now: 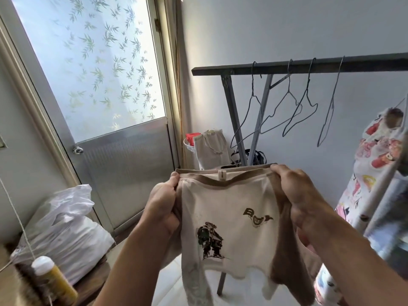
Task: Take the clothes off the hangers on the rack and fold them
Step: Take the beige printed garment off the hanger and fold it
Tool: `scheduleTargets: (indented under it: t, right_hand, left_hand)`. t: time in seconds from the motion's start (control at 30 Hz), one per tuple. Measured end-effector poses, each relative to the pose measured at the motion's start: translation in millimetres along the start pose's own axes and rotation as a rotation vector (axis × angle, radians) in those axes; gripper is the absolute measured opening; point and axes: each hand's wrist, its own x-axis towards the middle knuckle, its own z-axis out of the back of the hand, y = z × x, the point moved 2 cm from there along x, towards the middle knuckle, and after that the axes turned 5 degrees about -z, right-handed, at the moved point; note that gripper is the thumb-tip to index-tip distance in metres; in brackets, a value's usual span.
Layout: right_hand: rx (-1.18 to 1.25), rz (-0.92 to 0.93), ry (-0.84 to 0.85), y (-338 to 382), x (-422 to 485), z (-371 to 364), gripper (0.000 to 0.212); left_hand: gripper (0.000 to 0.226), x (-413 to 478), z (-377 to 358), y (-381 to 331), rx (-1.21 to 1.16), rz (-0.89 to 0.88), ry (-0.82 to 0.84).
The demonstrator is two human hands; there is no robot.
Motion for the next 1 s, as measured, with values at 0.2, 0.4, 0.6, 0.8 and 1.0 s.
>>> scheduleTargets:
  t: [0.2,0.4,0.6,0.8,1.0]
  right_hand:
    - [0.215,-0.178,0.146,-19,-3,-16,0.034]
    - [0.381,-0.145,0.169,-27,-11,-36,0.035]
    - [-0.009,0.257,0.084,-25,-21,-46,0.037]
    - [-0.268,0.449,0.056,-13,-30,-50,0.043]
    - [-0.281,0.439,0.243,-7,-45,-45,0.035]
  left_hand:
    - [0.033,-5,-17,16,-0.153,-0.007,-0.092]
    - [0.031,-19,-37,27,-0.092,-0.272,-0.033]
    - [0.017,-34,-47,22,0.37,-0.765,0.092]
    - [0.024,-33,-50,24,0.406,-0.749,0.156]
    - [0.065,-48,-54,18,0.363,-0.664,0.247]
